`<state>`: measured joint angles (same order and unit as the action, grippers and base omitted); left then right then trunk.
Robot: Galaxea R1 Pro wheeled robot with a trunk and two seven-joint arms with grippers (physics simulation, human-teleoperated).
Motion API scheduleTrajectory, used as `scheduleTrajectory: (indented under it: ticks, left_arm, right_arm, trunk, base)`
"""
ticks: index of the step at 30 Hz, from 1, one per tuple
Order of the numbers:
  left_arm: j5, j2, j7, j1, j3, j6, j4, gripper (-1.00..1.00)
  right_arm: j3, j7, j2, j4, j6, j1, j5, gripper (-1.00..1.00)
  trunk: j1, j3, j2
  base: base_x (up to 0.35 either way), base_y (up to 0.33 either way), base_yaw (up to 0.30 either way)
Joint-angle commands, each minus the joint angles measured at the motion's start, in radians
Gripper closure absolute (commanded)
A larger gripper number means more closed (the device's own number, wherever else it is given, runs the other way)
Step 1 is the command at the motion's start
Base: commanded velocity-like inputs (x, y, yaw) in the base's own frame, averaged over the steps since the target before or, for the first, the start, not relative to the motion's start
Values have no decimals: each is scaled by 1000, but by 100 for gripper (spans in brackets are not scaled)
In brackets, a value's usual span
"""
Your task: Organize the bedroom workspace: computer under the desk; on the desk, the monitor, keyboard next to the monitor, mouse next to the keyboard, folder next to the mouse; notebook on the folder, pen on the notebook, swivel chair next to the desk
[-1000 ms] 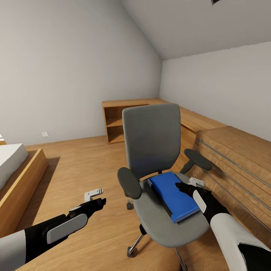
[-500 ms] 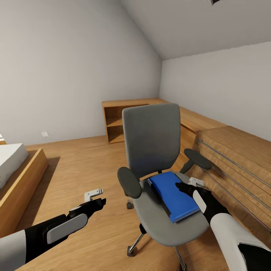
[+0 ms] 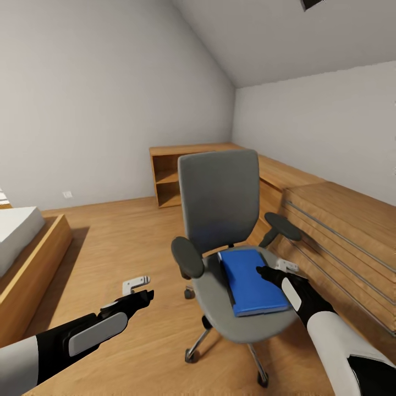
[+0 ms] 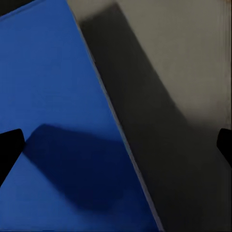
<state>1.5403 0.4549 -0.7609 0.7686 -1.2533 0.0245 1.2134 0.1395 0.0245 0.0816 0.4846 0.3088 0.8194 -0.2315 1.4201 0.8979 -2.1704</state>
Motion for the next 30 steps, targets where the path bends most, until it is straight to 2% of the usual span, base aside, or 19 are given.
scheduleTrajectory:
  ticks: [1, 6, 15, 23, 30]
  left_arm:
    - [4, 1, -4, 2, -3, 2, 2, -100]
    - [4, 1, -4, 2, -3, 2, 2, -100]
    - [4, 1, -3, 2, -2, 2, 2, -100]
    - [4, 1, -3, 2, -2, 2, 2, -100]
    - [4, 1, -3, 2, -3, 2, 2, -100]
  right_arm:
    - [2, 2, 0, -57, 5, 0, -2, -100]
    - [3, 2, 0, -57, 4, 0, -2, -100]
    - [3, 2, 0, -57, 4, 0, -2, -100]
    - [3, 2, 0, -57, 4, 0, -2, -100]
    - [3, 2, 0, -57, 3, 0, -1, -100]
  trunk:
    - [0, 1, 0]
    - [0, 1, 0]
    - [0, 1, 0]
    - [0, 1, 0]
    - [0, 1, 0]
  base:
    - [-205, -1, 0]
    - [-260, 0, 0]
    - [-77, 0, 0]
    - [-230, 0, 0]
    - [-40, 0, 0]
